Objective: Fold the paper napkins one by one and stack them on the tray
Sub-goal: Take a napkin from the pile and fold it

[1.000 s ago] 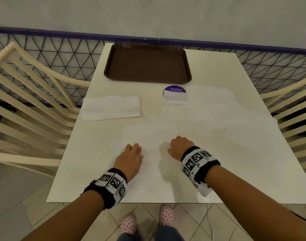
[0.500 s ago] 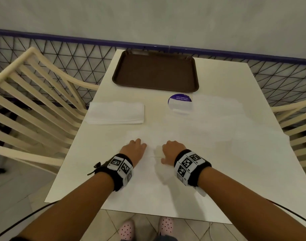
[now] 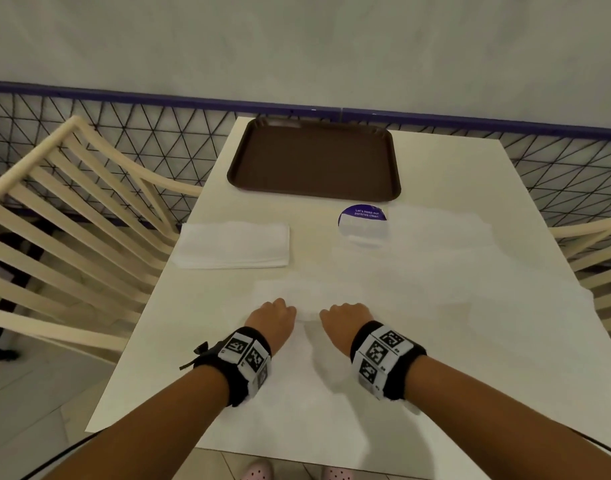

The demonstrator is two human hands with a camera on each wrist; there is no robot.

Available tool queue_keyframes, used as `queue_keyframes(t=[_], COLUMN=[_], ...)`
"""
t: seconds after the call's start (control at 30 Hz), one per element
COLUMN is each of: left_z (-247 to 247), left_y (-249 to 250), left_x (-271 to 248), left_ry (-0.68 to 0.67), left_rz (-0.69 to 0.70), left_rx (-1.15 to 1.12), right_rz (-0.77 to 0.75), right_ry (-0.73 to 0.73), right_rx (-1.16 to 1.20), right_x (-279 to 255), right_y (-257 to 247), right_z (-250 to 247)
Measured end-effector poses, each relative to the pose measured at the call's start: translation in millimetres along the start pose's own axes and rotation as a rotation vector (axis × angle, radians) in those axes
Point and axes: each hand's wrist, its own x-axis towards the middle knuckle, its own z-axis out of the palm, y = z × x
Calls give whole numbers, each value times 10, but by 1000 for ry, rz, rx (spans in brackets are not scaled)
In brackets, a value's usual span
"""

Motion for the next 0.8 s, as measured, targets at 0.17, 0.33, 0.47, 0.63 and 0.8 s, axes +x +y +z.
queue_keyframes(t=[0.17,0.33,0.47,0.63,0.8], left_z=[-16,-387,-680,-858,-587], left_y=[-381,-934,-1484,-2035,-2211], left_x=[103,236,299,248,166], left_ry=[-5,160,255,321,303], left_rz=[107,56,-43,-117,-126], left_rx=[-47,-102,-115,-68,-69], right_rz=[-5,88,127,112,119], right_ry=[139,287,382,432,460], right_rx=[-38,16,115,255,287], right_x=[-93,84,376,726,985], right_y=[289,505,484,311,76], right_z=[-291,-771,-1210,-1645,-1582])
